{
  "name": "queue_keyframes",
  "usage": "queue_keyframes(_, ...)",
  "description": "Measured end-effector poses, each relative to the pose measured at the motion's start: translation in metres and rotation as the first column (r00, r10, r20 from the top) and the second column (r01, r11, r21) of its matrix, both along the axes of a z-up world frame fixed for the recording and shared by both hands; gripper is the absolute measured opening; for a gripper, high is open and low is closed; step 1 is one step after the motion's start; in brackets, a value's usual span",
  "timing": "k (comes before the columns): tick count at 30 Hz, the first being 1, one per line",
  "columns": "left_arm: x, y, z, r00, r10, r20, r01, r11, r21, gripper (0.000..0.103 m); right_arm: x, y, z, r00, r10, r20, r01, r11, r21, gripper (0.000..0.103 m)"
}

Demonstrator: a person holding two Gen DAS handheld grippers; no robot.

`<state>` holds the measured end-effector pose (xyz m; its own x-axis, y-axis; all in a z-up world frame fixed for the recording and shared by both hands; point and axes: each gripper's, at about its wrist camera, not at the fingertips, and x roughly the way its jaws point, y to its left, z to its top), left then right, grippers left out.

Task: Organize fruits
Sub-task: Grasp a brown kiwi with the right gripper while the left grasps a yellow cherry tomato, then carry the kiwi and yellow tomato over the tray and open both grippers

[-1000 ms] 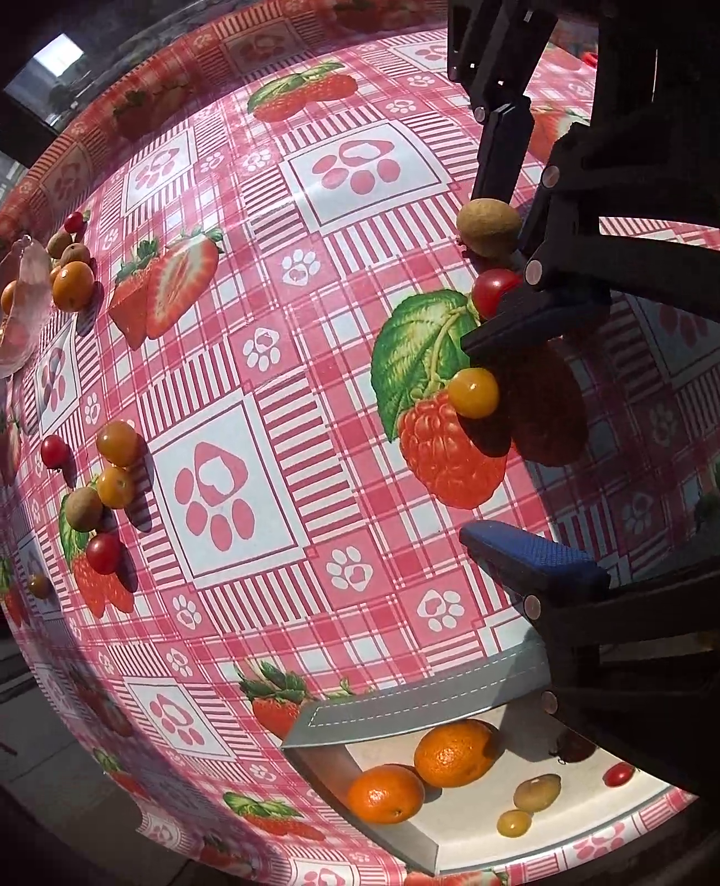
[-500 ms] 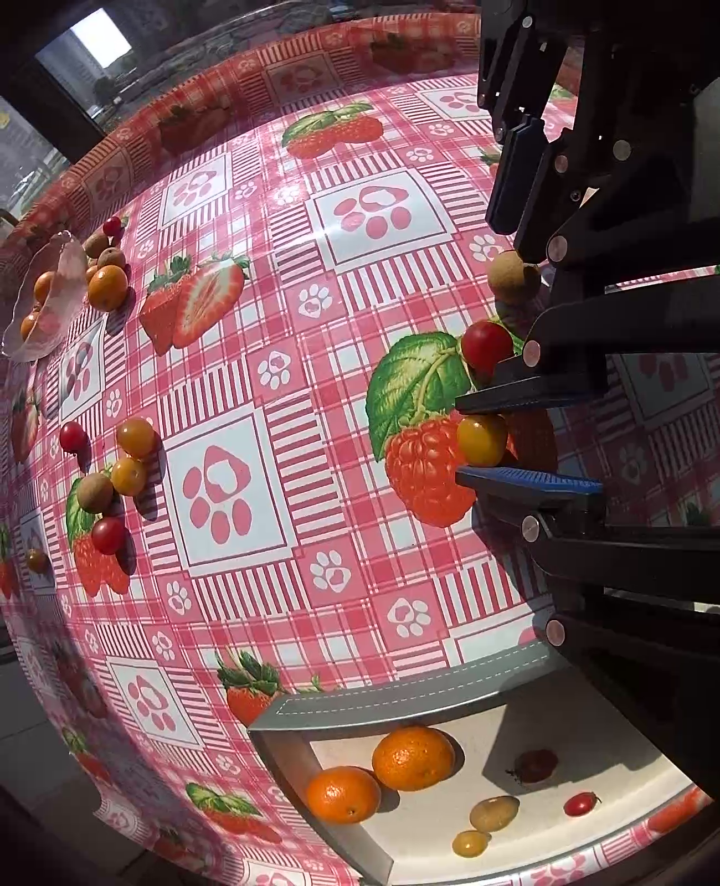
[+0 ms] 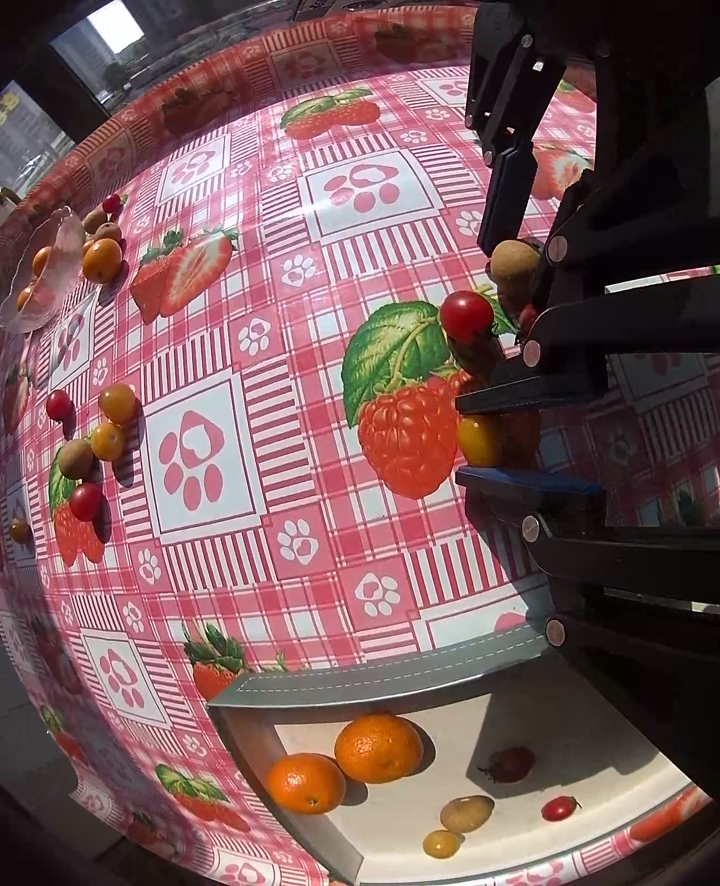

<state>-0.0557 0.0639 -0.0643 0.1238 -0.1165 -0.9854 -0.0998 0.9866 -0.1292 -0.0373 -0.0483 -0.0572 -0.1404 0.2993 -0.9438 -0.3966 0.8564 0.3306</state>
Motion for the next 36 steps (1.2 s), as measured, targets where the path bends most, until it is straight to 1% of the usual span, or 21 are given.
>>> queue_keyframes(1,-0.001,0.001,0.0,1.0,0.002,0.0,-0.002,1.0,-0.002,0.02,0.001,0.001,0.0,1.0,-0.007,0.0,0.007,1.0,-0.001,0.028)
queue_keyframes(5,-0.01,0.005,0.002,1.0,0.001,0.01,-0.001,1.0,-0.004,0.02,0.003,-0.002,0.004,1.0,-0.014,0.002,0.014,1.0,-0.009,0.028)
queue_keyframes(11,-0.021,0.012,0.024,0.999,0.018,0.044,-0.018,1.0,-0.015,0.02,0.003,-0.016,0.016,0.998,-0.058,-0.007,0.058,0.998,0.028,0.028)
queue_keyframes(18,-0.04,0.026,0.048,0.996,0.049,0.076,-0.048,0.999,-0.02,0.02,-0.001,-0.017,0.035,0.998,-0.061,0.006,0.061,0.997,0.041,0.028)
queue_keyframes(27,-0.06,0.048,0.067,0.983,0.141,0.114,-0.139,0.99,-0.025,0.02,-0.006,0.017,0.064,0.999,0.016,0.047,-0.019,0.998,0.062,0.028)
queue_keyframes(32,-0.078,0.073,0.072,0.97,0.209,0.127,-0.208,0.978,-0.023,0.02,-0.013,0.046,0.074,0.994,0.084,0.065,-0.089,0.993,0.074,0.028)
queue_keyframes(36,-0.094,0.097,0.071,0.957,0.259,0.132,-0.26,0.965,-0.005,0.02,-0.02,0.074,0.078,0.987,0.141,0.072,-0.147,0.986,0.079,0.028)
